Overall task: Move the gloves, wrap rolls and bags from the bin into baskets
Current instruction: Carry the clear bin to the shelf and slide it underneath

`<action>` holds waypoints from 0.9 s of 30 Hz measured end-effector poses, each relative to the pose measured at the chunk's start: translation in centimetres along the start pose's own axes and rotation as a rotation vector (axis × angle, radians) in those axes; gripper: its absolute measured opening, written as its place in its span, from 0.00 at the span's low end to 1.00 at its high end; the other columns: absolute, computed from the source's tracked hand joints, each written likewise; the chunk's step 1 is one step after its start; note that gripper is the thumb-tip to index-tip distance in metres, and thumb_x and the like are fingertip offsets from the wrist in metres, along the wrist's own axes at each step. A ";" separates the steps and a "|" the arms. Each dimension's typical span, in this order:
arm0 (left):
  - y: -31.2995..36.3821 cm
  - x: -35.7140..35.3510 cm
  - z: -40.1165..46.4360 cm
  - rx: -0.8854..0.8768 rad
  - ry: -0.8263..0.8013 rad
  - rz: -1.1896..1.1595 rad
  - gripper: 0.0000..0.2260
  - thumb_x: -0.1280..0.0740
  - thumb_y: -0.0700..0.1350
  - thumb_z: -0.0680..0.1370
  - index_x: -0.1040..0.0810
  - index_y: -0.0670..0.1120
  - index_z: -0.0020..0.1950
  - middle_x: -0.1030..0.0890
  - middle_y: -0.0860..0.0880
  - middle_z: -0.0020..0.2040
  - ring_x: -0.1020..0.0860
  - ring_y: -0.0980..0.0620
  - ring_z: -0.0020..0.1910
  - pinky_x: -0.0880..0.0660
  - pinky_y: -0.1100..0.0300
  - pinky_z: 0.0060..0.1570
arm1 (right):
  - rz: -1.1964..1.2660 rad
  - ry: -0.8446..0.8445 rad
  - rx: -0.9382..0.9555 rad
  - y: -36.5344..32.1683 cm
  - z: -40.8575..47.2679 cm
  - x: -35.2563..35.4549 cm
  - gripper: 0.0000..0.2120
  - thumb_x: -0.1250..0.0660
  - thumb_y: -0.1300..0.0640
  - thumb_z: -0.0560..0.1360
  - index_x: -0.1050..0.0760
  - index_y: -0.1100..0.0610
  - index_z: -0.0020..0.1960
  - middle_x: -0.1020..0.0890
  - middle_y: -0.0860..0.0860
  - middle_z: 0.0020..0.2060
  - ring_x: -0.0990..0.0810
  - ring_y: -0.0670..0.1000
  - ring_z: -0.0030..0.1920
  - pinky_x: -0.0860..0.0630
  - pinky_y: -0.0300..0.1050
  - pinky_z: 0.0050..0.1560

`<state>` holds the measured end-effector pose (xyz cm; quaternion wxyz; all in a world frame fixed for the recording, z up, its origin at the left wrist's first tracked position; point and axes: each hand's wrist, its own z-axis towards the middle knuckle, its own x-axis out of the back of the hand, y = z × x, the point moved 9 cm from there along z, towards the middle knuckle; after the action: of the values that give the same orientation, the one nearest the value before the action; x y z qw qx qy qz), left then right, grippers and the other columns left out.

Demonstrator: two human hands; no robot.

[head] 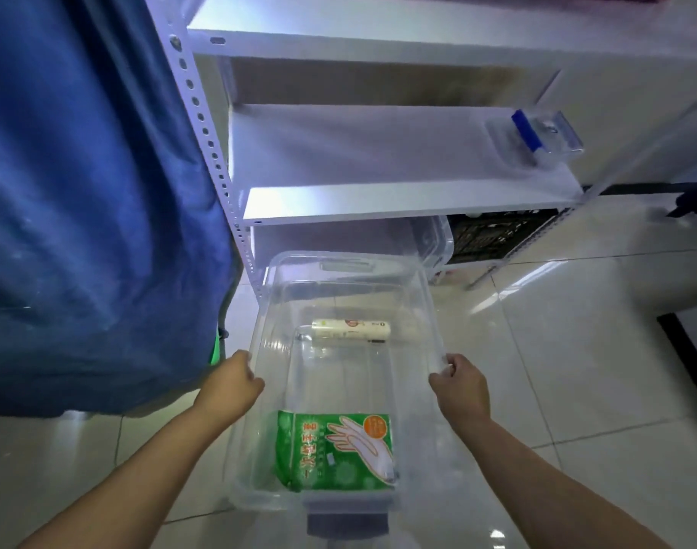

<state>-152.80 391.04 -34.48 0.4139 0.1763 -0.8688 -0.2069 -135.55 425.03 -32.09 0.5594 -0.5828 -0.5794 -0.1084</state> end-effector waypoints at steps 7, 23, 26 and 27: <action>1.4 -0.8 10.2 0.032 0.054 0.045 0.09 0.36 0.35 0.71 0.29 0.40 0.50 0.22 0.41 0.42 0.24 0.40 0.42 0.30 0.56 0.40 | -0.008 -0.029 0.054 -3.2 11.2 -6.5 0.18 0.32 0.62 0.68 0.24 0.61 0.58 0.20 0.53 0.40 0.21 0.56 0.43 0.28 0.44 0.46; 1.4 -6.0 26.7 0.144 0.472 -0.367 0.10 0.39 0.39 0.78 0.23 0.42 0.57 0.20 0.45 0.46 0.25 0.47 0.43 0.31 0.56 0.43 | 0.035 0.065 0.269 -6.1 31.8 -17.9 0.17 0.33 0.60 0.70 0.25 0.58 0.59 0.20 0.51 0.39 0.23 0.51 0.38 0.28 0.42 0.45; 2.1 -6.0 28.7 0.100 0.534 -0.405 0.09 0.39 0.39 0.78 0.22 0.45 0.56 0.20 0.47 0.44 0.24 0.46 0.43 0.30 0.56 0.42 | 0.041 0.038 0.294 -7.2 34.3 -19.0 0.15 0.33 0.58 0.72 0.25 0.58 0.58 0.19 0.53 0.42 0.22 0.51 0.40 0.23 0.47 0.49; 2.4 -5.9 29.2 0.085 0.549 -0.412 0.09 0.39 0.39 0.78 0.22 0.46 0.55 0.20 0.48 0.43 0.24 0.47 0.42 0.31 0.57 0.40 | 0.064 0.039 0.301 -7.6 35.0 -19.1 0.15 0.32 0.58 0.72 0.25 0.58 0.57 0.19 0.52 0.41 0.22 0.50 0.39 0.23 0.46 0.48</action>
<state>-172.75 402.15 -53.82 0.5742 0.4141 -0.6789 -0.1947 -165.66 439.38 -55.20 0.6548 -0.5083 -0.5592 -0.0136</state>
